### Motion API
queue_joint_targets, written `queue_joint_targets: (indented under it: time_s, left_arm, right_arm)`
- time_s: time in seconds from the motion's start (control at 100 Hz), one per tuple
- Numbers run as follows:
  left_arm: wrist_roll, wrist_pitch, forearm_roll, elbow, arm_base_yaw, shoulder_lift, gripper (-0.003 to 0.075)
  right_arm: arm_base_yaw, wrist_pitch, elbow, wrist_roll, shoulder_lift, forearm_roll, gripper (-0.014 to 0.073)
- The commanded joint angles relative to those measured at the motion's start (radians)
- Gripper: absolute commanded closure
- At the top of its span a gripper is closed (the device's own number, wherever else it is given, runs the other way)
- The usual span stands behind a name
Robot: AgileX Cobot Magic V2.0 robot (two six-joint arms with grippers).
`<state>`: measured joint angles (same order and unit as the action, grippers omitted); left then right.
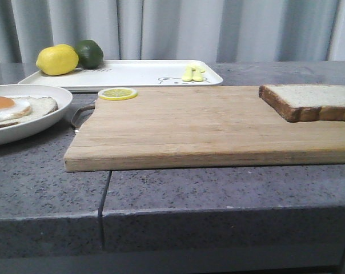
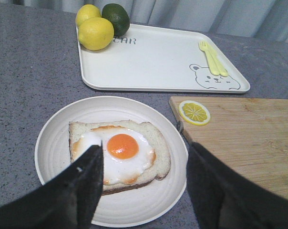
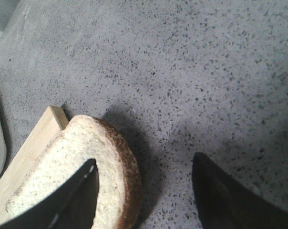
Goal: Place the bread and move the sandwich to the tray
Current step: 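Lower the right gripper and close it on the bread slice's crust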
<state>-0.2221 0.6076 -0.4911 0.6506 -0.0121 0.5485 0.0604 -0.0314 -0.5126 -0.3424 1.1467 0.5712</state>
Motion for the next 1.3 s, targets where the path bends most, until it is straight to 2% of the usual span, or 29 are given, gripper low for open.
queue_joint_targets:
  time_s: [0.0,0.17,0.27,0.39,0.5,0.69,0.84,1.01,1.29]
  left_arm:
    - [0.001,-0.065,-0.023,0.035,-0.002,0.008,0.0351]
    - [0.001,-0.065,-0.023,0.035,-0.002,0.008,0.0351]
    - [0.001,-0.065,-0.023,0.035,-0.002,0.008,0.0351]
    - [0.001,-0.065,-0.023,0.035,-0.002,0.008,0.0351]
    - [0.001,-0.065,-0.023,0.035,-0.002,0.008,0.0351]
    - [0.001,-0.065,-0.023,0.035,-0.002,0.008,0.0351]
    - [0.001,-0.065,-0.023,0.035,-0.002,0.008,0.0351]
    - [0.001,-0.065,-0.023,0.035,-0.002,0.008,0.0351]
    - [0.001,-0.065,-0.023,0.035,-0.002,0.008,0.0351]
  right_arm:
    - [0.007,0.067,-0.032,0.003,-0.013,0.004,0.0153]
    - [0.007,0.068,-0.034,0.050,-0.013,0.072,0.0153]
    - [0.007,0.067,-0.034,0.176,-0.013,0.168,0.0153]
    - [0.007,0.064,-0.034,0.360,-0.013,0.343,0.0153]
    - [0.007,0.044,-0.034,0.566,-0.013,0.556,0.0153]
    - [0.007,0.008,-0.034,1.039,-0.013,1.008,0.0153]
    - [0.007,-0.050,-0.034,1.306,-0.011,1.306,0.0153]
    - [0.009,-0.107,-0.034,1.324,0.020,1.305,0.0153]
    - [0.009,-0.106,-0.027,1.324,0.045,1.305,0.0153]
